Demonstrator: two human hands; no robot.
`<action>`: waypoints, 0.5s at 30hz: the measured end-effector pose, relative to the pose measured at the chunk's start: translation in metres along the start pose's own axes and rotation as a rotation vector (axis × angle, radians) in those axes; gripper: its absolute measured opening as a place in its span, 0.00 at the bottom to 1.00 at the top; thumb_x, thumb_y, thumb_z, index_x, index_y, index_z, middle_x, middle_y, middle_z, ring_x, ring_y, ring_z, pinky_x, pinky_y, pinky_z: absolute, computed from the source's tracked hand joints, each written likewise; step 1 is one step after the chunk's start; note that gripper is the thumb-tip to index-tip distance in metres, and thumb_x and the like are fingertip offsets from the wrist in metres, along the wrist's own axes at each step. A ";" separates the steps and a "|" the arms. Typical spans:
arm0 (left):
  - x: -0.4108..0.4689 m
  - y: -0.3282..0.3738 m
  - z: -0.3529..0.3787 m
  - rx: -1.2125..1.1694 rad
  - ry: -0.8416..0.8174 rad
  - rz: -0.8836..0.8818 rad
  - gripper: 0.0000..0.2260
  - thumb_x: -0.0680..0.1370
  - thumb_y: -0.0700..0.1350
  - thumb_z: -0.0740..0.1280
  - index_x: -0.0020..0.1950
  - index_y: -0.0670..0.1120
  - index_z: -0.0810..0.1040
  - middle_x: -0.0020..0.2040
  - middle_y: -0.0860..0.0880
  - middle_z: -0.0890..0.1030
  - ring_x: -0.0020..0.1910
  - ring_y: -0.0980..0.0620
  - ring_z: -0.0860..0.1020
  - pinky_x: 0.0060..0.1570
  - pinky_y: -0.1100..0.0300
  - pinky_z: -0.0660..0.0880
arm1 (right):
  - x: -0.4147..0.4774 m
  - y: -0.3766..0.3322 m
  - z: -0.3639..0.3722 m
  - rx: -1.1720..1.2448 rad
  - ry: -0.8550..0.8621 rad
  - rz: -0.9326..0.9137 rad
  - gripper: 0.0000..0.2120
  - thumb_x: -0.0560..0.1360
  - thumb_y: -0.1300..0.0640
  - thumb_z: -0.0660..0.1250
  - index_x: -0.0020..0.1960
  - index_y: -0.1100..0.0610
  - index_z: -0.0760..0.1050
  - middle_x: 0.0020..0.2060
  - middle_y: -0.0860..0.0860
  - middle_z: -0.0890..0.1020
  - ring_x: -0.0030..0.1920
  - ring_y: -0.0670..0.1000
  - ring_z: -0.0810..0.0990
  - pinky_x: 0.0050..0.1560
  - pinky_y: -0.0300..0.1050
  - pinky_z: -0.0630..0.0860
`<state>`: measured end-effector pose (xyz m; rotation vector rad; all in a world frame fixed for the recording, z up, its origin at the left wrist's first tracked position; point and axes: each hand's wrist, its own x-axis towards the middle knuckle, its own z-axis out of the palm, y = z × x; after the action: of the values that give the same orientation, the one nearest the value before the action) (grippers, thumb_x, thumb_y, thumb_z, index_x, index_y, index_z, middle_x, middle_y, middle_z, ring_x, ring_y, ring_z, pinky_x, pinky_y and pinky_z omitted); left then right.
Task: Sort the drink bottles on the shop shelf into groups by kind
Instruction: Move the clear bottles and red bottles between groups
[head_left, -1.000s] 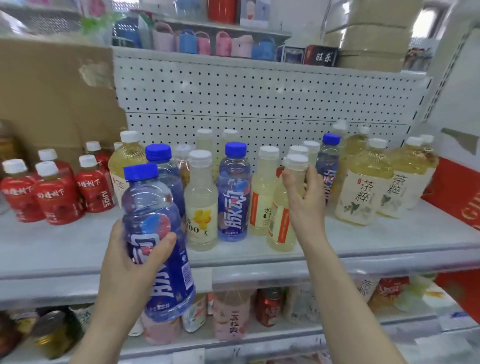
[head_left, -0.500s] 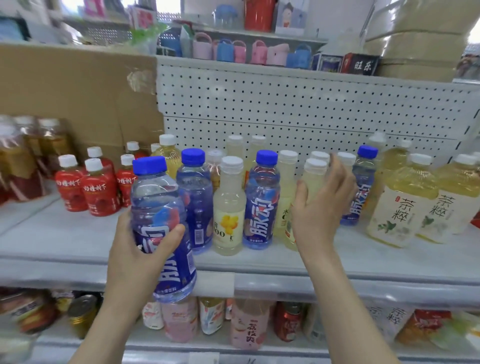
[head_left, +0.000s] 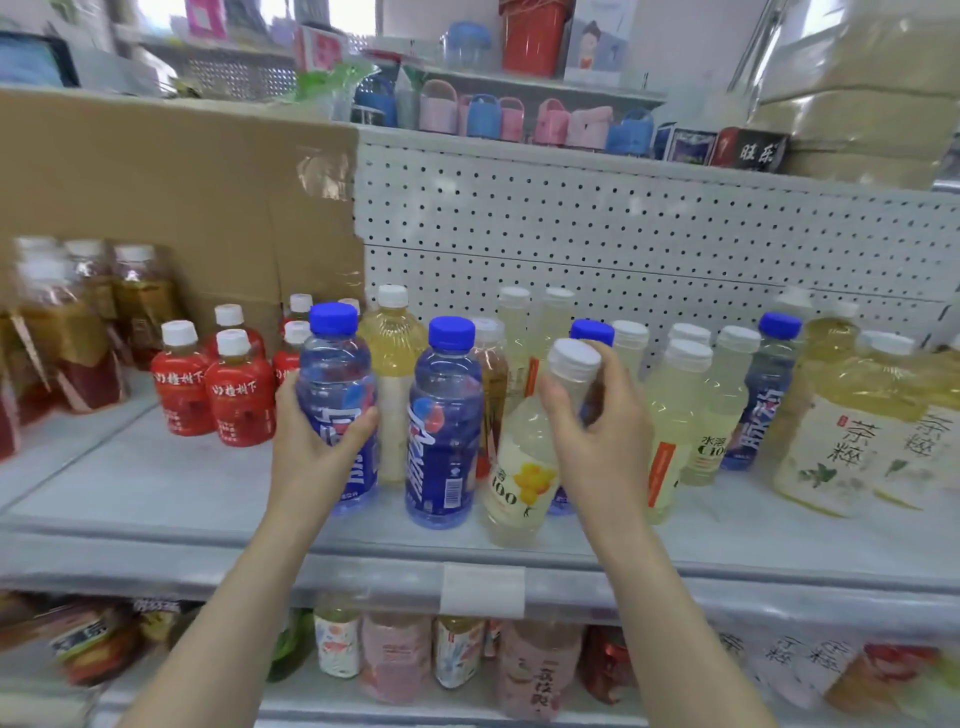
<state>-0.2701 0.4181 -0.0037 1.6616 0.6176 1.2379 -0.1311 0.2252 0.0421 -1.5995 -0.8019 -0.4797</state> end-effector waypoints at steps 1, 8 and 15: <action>0.003 -0.004 0.001 0.005 -0.010 0.011 0.29 0.74 0.40 0.75 0.67 0.55 0.64 0.59 0.58 0.76 0.55 0.67 0.77 0.63 0.52 0.74 | -0.002 -0.002 -0.005 0.063 0.016 0.008 0.13 0.77 0.43 0.67 0.59 0.46 0.75 0.45 0.46 0.79 0.47 0.55 0.77 0.48 0.58 0.76; -0.025 0.020 0.009 0.219 0.206 0.161 0.32 0.77 0.45 0.71 0.77 0.44 0.60 0.73 0.45 0.64 0.72 0.49 0.64 0.71 0.58 0.62 | 0.001 -0.020 -0.025 0.385 -0.069 0.080 0.13 0.81 0.51 0.66 0.62 0.56 0.77 0.50 0.48 0.82 0.49 0.45 0.80 0.49 0.44 0.75; -0.096 0.056 0.061 0.125 -0.481 0.197 0.32 0.71 0.59 0.71 0.73 0.65 0.61 0.64 0.65 0.75 0.62 0.61 0.75 0.60 0.55 0.75 | -0.007 -0.033 -0.013 0.487 -0.147 0.136 0.13 0.80 0.52 0.66 0.63 0.55 0.77 0.55 0.53 0.83 0.54 0.48 0.81 0.57 0.46 0.77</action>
<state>-0.2567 0.2920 0.0005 2.0726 0.2418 0.8915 -0.1581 0.2121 0.0619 -1.2309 -0.8383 -0.0574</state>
